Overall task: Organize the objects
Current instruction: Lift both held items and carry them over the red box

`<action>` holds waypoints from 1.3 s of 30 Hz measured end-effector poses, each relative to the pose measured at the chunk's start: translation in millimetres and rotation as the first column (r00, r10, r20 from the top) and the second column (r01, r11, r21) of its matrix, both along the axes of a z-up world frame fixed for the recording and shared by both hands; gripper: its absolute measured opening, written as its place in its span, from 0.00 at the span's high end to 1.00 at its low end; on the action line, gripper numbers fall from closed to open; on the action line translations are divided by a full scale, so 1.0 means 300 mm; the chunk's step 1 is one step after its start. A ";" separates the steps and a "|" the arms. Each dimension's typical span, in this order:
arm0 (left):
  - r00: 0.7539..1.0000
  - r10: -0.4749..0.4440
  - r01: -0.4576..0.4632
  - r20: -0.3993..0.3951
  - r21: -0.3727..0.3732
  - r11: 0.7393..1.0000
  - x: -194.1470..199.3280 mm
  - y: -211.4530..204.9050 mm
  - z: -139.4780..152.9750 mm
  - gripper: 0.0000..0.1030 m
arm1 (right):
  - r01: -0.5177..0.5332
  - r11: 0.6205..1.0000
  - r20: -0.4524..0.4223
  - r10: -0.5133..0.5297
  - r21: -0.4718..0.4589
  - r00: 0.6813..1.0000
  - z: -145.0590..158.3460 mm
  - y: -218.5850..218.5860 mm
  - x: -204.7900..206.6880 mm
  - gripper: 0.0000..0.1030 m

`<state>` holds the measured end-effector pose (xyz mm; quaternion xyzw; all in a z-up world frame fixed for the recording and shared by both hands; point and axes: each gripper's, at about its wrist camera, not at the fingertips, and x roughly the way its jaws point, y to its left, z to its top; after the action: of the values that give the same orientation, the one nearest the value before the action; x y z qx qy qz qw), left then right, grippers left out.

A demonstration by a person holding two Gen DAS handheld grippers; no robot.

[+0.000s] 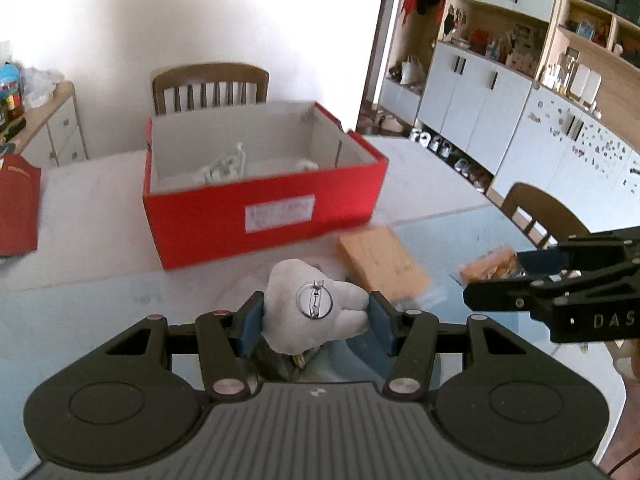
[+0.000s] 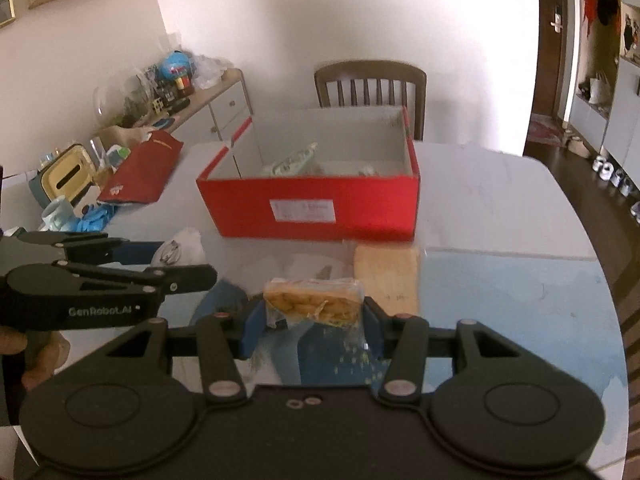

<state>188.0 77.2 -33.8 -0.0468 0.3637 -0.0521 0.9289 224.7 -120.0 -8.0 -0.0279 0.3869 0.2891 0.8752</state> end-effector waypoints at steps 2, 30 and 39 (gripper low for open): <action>1.000 -0.004 0.004 0.015 0.002 1.000 0.031 0.016 0.024 0.47 | -0.007 1.000 0.020 0.007 -0.006 1.000 0.019 0.020 0.021 0.52; 0.998 -0.058 0.055 0.036 0.095 0.994 0.491 0.185 0.048 0.47 | 0.077 0.996 0.106 -0.072 -0.042 0.992 0.077 0.232 0.508 0.52; 0.996 -0.085 0.087 -0.021 0.109 0.990 0.650 0.139 -0.017 0.47 | 0.121 0.991 0.047 -0.118 -0.063 0.992 -0.005 0.282 0.670 0.52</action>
<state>383.0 119.0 -38.9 0.0198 0.3753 -0.0714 0.9239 425.7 -35.3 -9.4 -0.0397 0.3783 0.2225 0.8977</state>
